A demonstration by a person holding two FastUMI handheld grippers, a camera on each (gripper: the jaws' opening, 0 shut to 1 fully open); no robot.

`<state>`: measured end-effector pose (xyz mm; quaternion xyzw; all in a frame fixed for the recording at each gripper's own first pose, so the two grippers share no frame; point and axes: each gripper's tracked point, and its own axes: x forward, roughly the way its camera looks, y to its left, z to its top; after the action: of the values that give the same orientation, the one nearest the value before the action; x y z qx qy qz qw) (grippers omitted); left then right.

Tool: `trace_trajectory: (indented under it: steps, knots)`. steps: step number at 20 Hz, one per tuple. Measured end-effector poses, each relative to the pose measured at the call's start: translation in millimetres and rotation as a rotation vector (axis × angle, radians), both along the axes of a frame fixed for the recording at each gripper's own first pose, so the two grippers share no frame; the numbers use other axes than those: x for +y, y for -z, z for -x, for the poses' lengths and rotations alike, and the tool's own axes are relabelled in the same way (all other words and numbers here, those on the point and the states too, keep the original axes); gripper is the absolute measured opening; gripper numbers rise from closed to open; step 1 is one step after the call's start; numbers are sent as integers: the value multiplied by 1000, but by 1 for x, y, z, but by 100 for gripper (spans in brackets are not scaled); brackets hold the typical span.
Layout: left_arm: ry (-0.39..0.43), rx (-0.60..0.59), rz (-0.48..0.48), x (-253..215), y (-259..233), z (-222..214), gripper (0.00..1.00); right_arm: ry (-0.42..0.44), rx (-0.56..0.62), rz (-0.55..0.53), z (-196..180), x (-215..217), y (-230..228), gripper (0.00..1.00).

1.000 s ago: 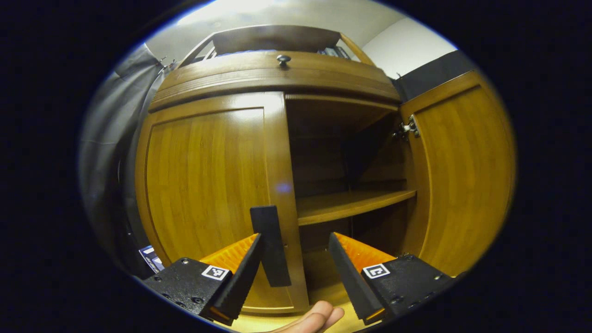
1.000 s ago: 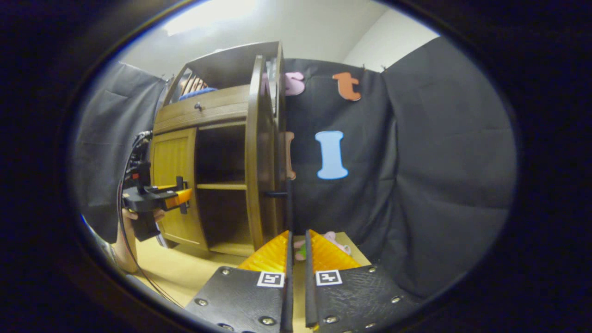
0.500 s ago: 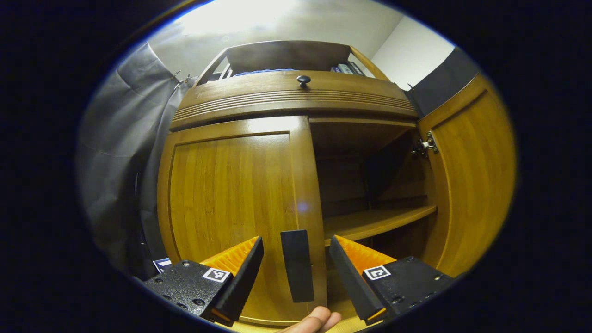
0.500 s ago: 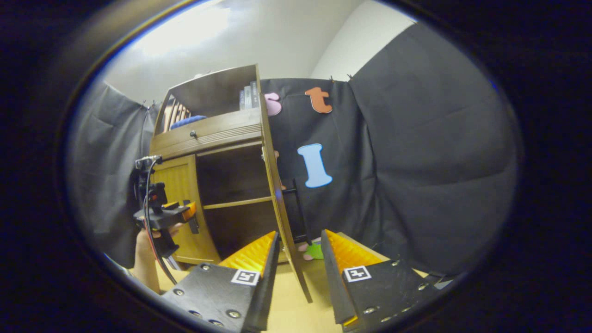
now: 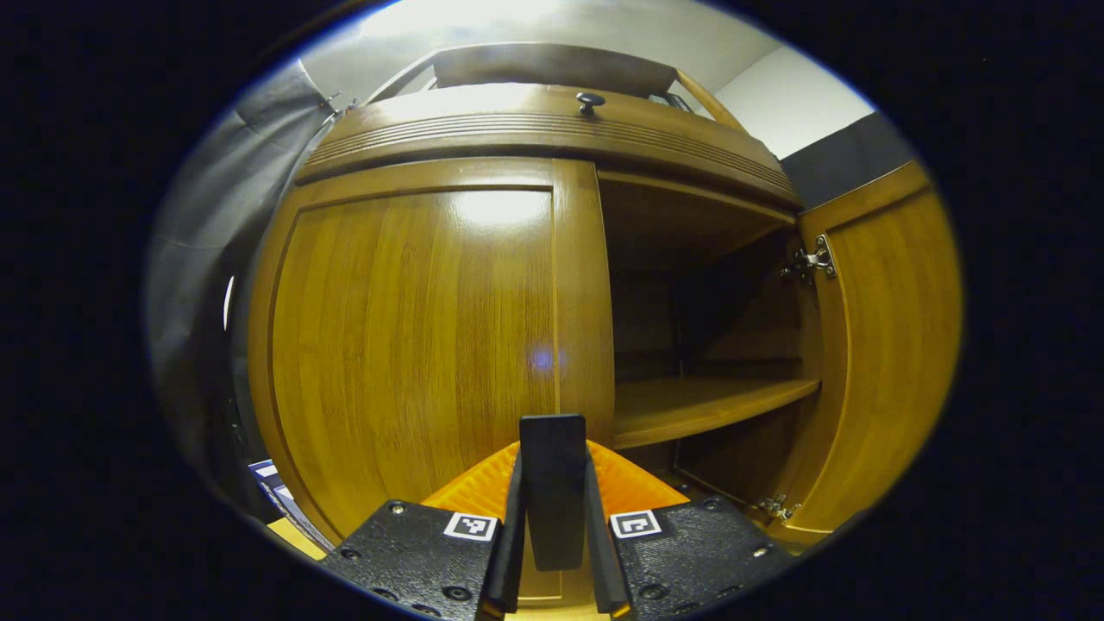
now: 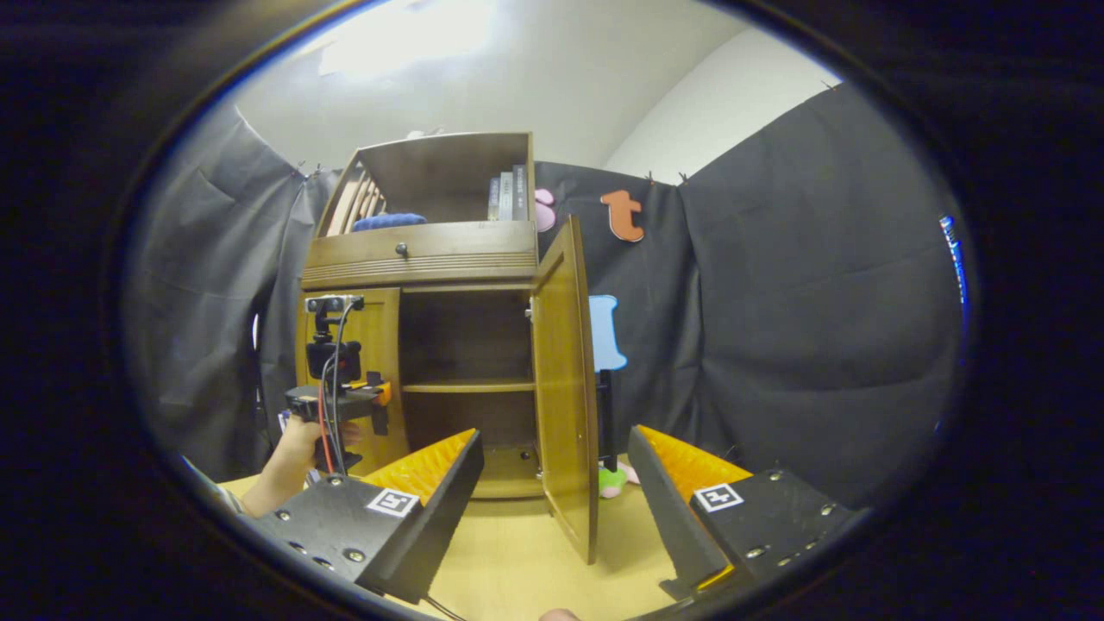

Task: Open the right door of the double-door shoe cabinet with the right hand, and open the left door with the left hand.

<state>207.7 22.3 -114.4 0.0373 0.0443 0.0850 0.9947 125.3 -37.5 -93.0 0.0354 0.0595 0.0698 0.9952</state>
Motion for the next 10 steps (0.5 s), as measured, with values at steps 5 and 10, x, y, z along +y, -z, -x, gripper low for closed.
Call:
trace_trajectory:
  steps: [5, 10]
  knots:
    - [57, 88, 29, -5, 4, 17, 31, -9, -25, 36, 21, 12, -22, 100]
    - [76, 119, 46, -9, -2, 44, 32, -19, -26, 76, 27, 28, -30, 97]
